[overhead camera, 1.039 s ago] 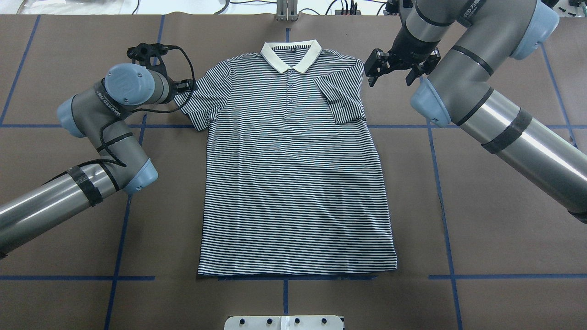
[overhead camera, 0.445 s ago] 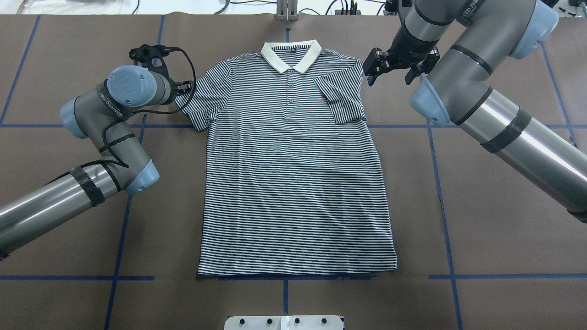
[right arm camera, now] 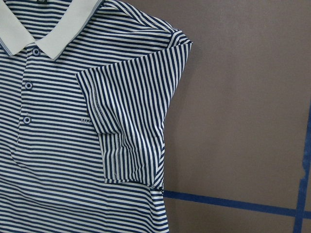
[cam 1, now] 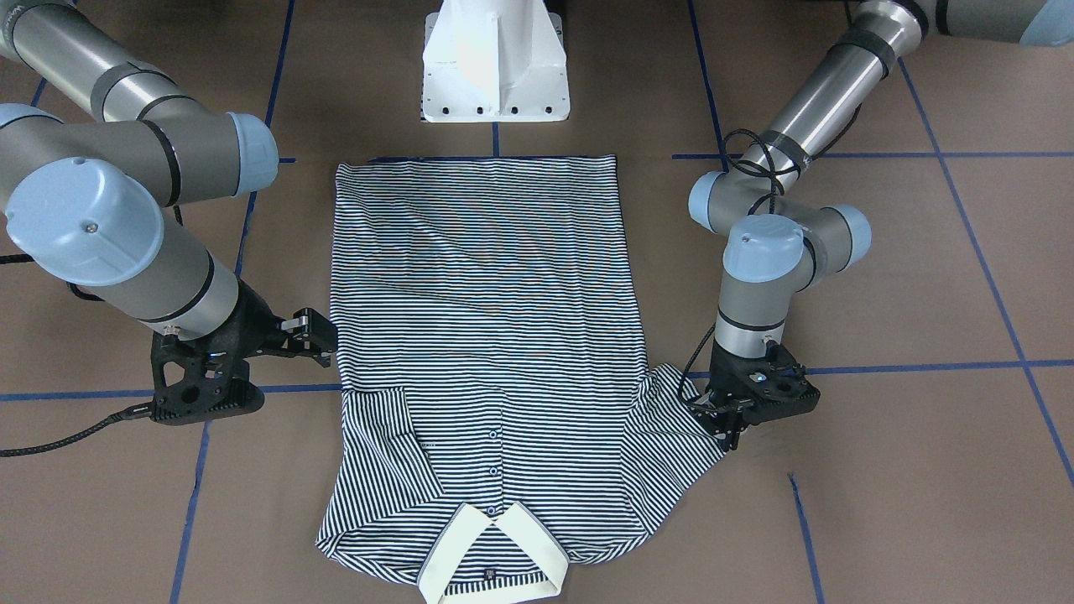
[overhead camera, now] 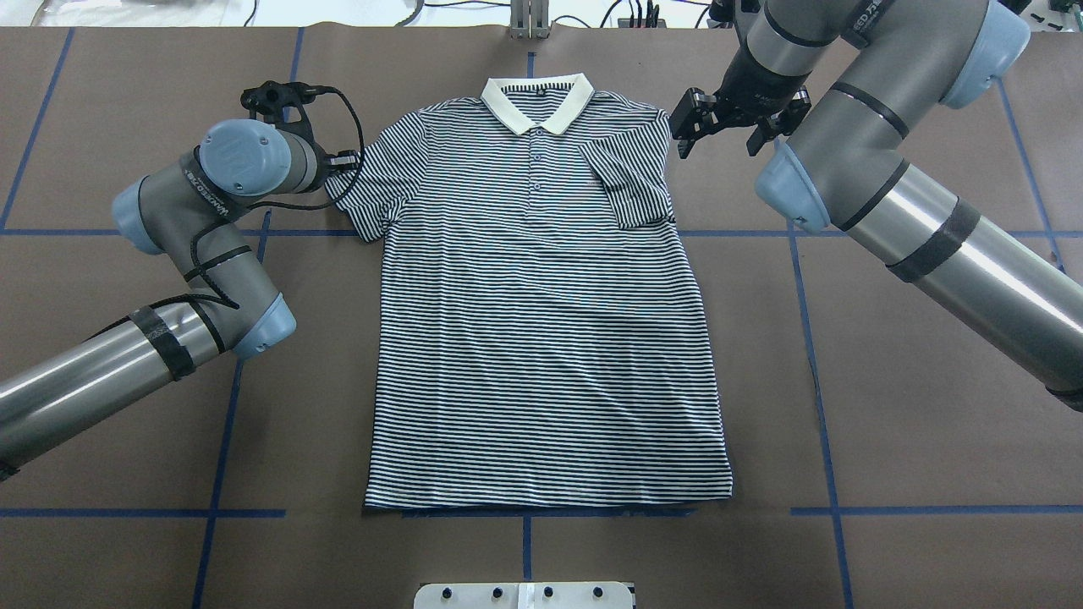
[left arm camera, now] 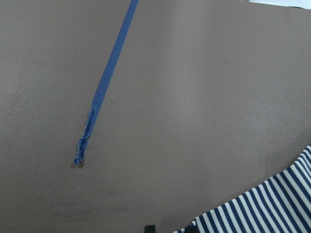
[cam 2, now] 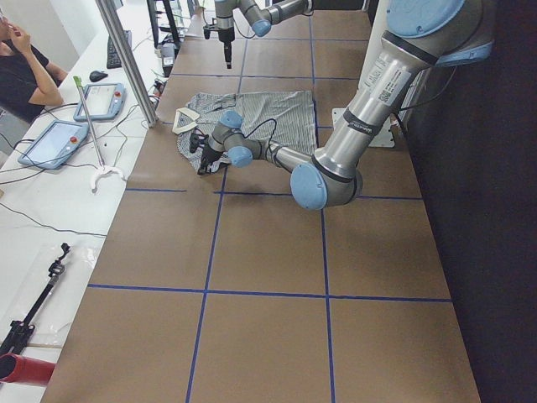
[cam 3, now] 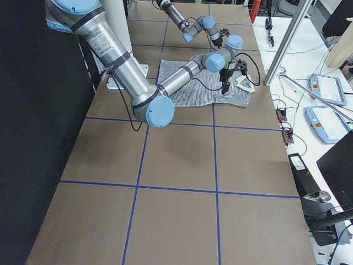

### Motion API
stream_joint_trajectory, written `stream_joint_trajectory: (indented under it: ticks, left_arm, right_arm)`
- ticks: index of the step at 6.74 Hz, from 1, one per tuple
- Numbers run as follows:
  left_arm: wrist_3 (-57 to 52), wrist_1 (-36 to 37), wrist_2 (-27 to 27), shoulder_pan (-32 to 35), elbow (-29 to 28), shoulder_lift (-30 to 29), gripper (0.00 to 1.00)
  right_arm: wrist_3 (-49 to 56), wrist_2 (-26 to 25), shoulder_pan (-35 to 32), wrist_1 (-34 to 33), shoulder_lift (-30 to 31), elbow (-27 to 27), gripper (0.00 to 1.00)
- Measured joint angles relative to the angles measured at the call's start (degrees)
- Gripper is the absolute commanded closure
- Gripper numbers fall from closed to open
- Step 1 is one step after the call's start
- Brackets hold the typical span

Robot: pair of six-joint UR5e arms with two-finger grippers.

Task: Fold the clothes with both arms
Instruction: 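Lift the right gripper away while the left gripper reaches toward the other sleeve, then fold the sleeve nearest the left gripper inward over the shirt body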

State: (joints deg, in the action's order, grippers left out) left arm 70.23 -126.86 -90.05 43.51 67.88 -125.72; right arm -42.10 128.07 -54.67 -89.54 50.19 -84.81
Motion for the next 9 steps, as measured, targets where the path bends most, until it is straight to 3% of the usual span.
stream_joint_trajectory:
  ticks: [3,5,9]
  left_arm:
    - [0.28,9.99,-3.5,-0.01,8.26,-2.0,1.0]
    - [2.81,16.35,-4.59,-0.6,9.39,-7.23,1.0]
    - [10.45,11.13,-4.06,-4.09,-5.72,-18.54,1.0]
  right_arm:
    - [0.0,-0.01,0.0,0.02,0.12,0.06,0.0]
    - [0.0,-0.01,0.0,0.06,0.22,0.04,0.0]
    - [0.03,-0.81,0.0,1.74,0.45,0.54,0.0]
